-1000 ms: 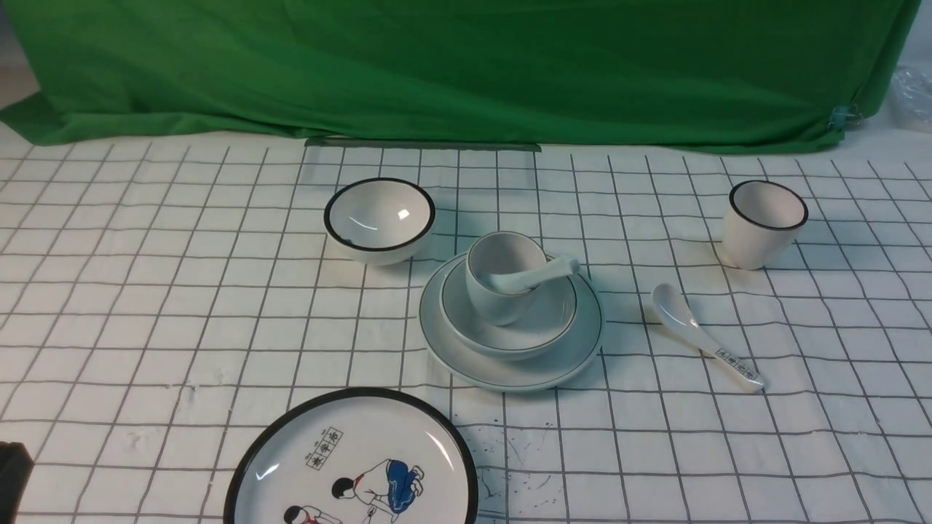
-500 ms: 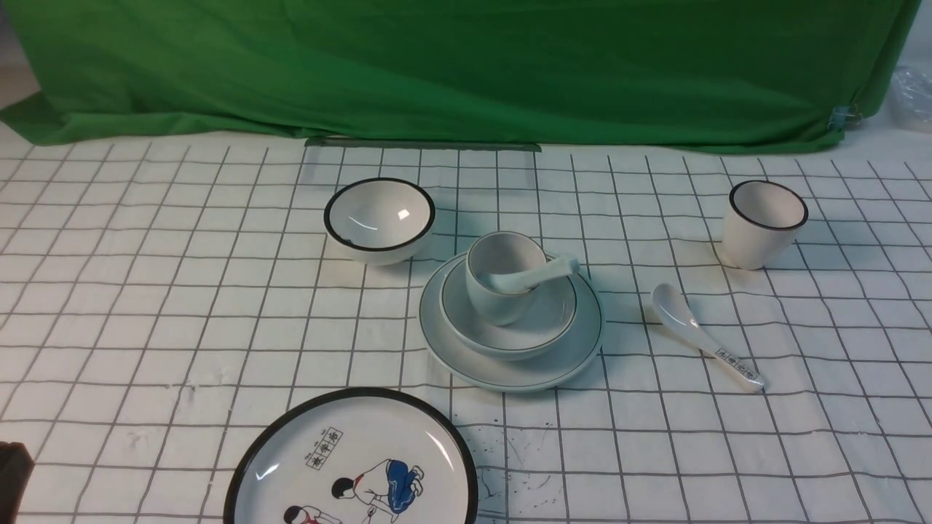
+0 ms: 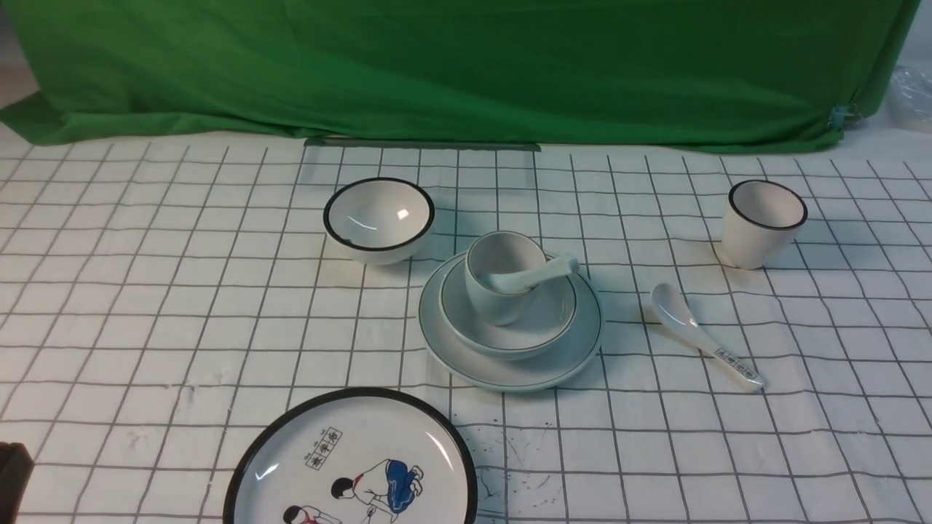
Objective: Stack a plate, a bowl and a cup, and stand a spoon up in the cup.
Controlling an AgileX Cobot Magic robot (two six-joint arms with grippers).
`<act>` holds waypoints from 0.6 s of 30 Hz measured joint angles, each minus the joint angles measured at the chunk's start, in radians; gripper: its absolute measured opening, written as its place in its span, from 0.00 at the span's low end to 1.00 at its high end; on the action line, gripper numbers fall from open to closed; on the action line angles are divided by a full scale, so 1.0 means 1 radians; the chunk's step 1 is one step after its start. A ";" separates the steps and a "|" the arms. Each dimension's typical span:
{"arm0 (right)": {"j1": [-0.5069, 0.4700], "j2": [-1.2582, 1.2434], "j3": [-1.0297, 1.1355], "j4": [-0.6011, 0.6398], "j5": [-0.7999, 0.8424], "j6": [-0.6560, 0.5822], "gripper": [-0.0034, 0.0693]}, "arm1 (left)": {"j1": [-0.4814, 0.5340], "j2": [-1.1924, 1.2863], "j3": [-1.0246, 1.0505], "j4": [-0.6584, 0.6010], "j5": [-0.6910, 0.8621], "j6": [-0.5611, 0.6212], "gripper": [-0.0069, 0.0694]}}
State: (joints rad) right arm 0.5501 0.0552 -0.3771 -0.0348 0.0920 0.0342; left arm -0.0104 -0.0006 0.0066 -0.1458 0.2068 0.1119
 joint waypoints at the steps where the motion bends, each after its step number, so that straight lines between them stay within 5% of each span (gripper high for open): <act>1: -0.066 -0.010 0.024 0.000 -0.001 -0.003 0.37 | 0.000 0.000 0.000 0.000 0.000 0.000 0.09; 9: -0.456 -0.043 0.332 0.000 0.002 -0.107 0.37 | 0.000 0.000 0.000 0.000 0.001 0.000 0.09; 18: -0.534 -0.053 0.386 0.000 0.148 -0.124 0.37 | 0.000 -0.001 0.000 0.000 0.001 0.000 0.09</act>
State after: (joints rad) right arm 0.0164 0.0022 0.0093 -0.0348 0.2396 -0.0895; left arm -0.0104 -0.0014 0.0066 -0.1458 0.2081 0.1119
